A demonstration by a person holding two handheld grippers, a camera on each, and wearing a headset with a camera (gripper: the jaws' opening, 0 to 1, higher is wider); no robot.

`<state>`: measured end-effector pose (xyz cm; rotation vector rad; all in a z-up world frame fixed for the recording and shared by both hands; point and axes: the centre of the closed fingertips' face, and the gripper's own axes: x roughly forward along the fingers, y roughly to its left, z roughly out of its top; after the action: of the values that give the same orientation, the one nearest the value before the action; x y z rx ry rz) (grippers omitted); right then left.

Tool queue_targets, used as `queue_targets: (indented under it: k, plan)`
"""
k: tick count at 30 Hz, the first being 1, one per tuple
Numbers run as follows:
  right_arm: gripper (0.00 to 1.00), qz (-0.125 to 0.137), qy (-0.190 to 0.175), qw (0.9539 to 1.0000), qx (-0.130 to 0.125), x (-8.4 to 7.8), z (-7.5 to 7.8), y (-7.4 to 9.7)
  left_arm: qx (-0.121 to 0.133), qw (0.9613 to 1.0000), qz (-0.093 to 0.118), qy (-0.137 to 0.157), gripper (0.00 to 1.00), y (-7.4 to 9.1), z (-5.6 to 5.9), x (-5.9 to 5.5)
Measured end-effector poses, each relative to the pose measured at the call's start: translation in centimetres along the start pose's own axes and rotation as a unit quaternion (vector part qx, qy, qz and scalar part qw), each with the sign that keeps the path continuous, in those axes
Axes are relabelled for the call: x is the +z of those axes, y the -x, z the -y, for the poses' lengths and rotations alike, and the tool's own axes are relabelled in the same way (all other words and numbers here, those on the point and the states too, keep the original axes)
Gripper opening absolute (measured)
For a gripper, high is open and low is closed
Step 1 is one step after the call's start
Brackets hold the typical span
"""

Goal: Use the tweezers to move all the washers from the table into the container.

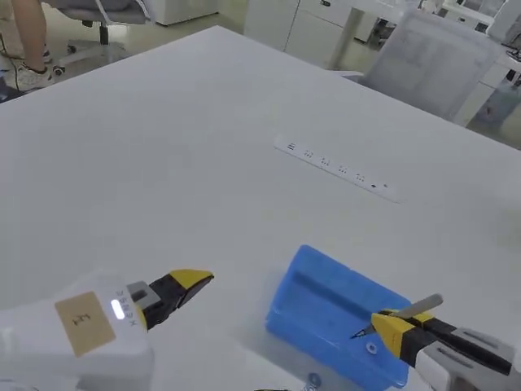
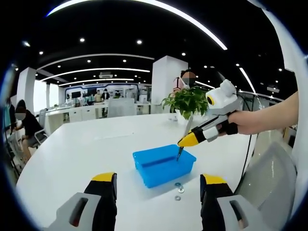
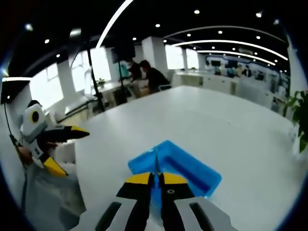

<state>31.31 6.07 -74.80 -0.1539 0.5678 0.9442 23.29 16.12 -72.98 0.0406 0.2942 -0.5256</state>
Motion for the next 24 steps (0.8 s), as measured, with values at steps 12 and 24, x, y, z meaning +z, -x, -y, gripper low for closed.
queue_targets:
  k: [12, 24]
  plan:
    - [0.03, -0.042, 0.033, 0.9973, 0.050, -2.4, -3.4, -0.7, -0.003, 1.0000, -0.005, -0.003, 0.69, -0.1, 0.1, -0.3]
    - [0.03, -0.082, 0.044, 0.9937, 0.062, -5.4, -3.2, -2.8, -0.004, 1.0000, -0.007, -0.003, 0.69, -0.1, 0.2, -0.3]
